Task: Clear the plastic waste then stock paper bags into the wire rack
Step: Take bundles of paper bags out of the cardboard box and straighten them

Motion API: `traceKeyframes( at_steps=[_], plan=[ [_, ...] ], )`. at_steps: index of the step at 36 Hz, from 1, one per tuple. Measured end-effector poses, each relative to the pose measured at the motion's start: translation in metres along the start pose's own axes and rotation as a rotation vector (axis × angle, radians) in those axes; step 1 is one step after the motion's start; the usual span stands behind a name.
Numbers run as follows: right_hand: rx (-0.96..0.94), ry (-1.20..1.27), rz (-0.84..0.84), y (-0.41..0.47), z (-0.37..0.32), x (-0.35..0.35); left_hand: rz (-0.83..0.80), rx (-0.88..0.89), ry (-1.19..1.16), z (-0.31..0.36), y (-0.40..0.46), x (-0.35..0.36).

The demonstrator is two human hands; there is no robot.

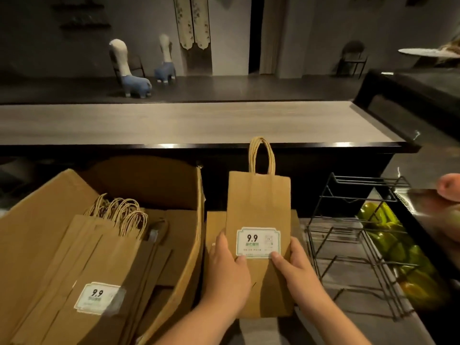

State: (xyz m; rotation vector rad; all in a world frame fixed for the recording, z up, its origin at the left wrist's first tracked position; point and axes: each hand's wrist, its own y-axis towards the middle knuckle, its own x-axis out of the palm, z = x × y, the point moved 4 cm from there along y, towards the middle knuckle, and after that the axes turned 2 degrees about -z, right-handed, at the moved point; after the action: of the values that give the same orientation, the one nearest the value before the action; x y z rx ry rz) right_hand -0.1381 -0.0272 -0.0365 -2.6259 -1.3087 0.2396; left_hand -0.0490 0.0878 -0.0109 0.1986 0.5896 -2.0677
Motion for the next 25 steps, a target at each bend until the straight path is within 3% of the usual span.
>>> traceKeyframes(
  at_steps=[7,17,25],
  plan=[
    [0.103,-0.143,-0.038,0.019,0.042,0.013,0.112,-0.176,-0.016,-0.047,0.015,0.011],
    [0.193,-0.579,0.006,0.067,0.025,0.036,0.214,-0.109,0.118,-0.065,0.070,0.015],
    [0.164,-0.743,-0.072,0.093,0.037,0.041,0.242,-0.098,0.220,-0.067,0.094,0.017]
  ],
)
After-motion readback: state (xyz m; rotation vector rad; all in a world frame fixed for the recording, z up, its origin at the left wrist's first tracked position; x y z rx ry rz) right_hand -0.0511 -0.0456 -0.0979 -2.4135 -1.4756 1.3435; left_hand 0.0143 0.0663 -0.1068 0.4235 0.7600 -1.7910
